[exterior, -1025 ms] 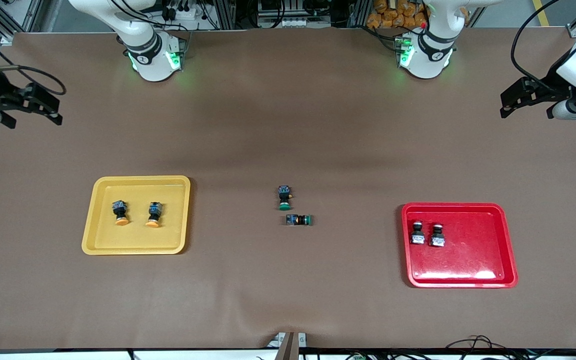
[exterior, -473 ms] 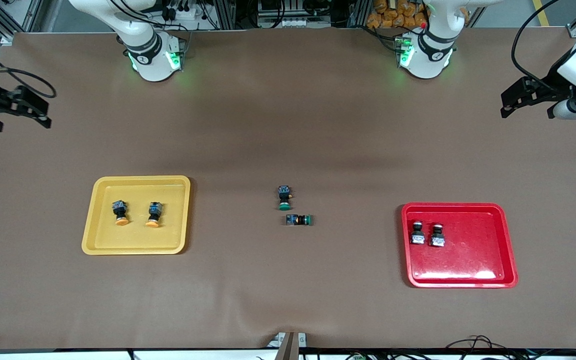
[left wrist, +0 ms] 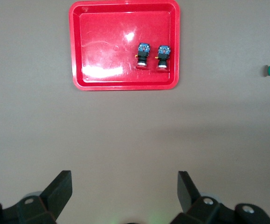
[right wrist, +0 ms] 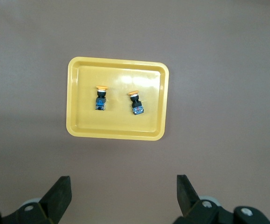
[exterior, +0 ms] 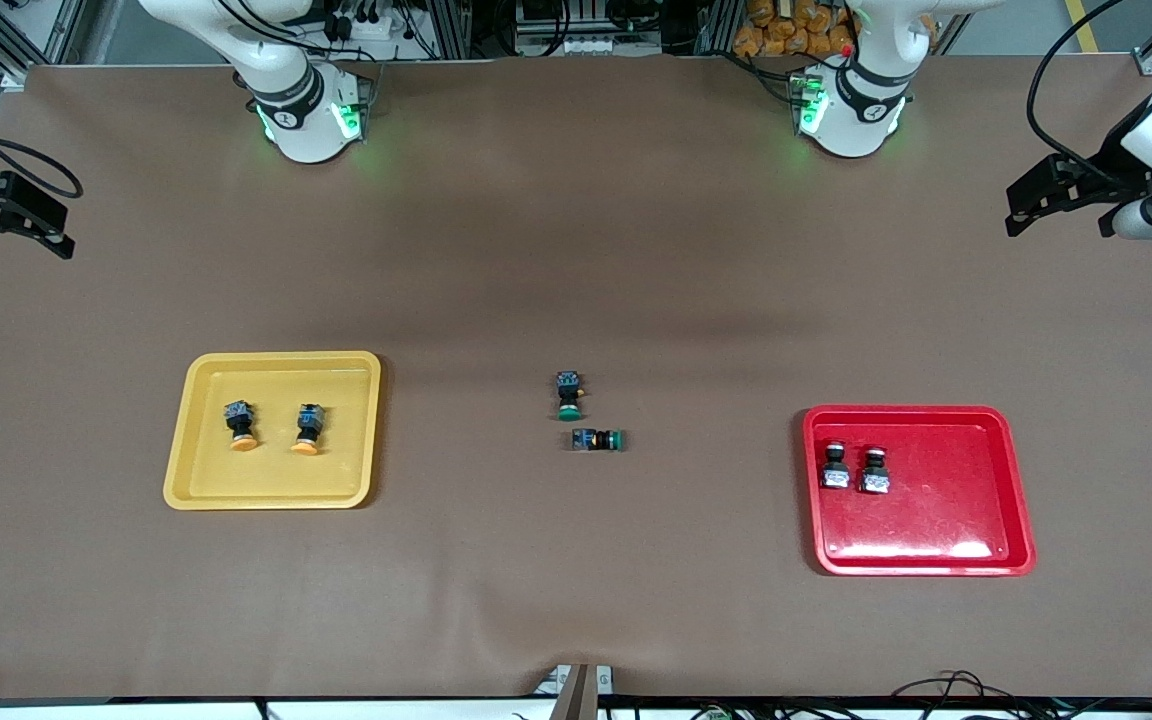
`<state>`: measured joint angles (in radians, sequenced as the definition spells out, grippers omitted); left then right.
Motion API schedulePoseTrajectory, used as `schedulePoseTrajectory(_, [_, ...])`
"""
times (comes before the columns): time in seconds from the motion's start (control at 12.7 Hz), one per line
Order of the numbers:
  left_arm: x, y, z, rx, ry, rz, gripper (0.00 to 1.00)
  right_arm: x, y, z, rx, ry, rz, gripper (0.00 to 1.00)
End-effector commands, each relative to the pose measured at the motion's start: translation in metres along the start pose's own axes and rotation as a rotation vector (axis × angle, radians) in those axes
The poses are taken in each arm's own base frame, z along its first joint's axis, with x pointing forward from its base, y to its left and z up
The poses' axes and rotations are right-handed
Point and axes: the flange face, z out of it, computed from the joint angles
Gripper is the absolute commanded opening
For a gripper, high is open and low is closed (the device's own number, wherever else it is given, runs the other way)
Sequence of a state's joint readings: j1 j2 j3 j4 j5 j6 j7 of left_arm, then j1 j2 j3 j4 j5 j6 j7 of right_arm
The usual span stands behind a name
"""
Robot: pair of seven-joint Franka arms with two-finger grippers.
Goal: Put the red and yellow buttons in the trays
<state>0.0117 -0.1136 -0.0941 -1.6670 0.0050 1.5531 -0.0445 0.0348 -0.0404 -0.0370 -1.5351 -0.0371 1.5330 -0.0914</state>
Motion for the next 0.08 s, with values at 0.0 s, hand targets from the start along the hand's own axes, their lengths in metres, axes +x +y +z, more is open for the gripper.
schedulePoseTrajectory(0.0, [0.0001, -0.0037, -0.0038, 0.002, 0.006, 0.016, 1.00, 0.0024, -0.0028, -0.0049, -0.006, -0.003, -0.019, 1.00])
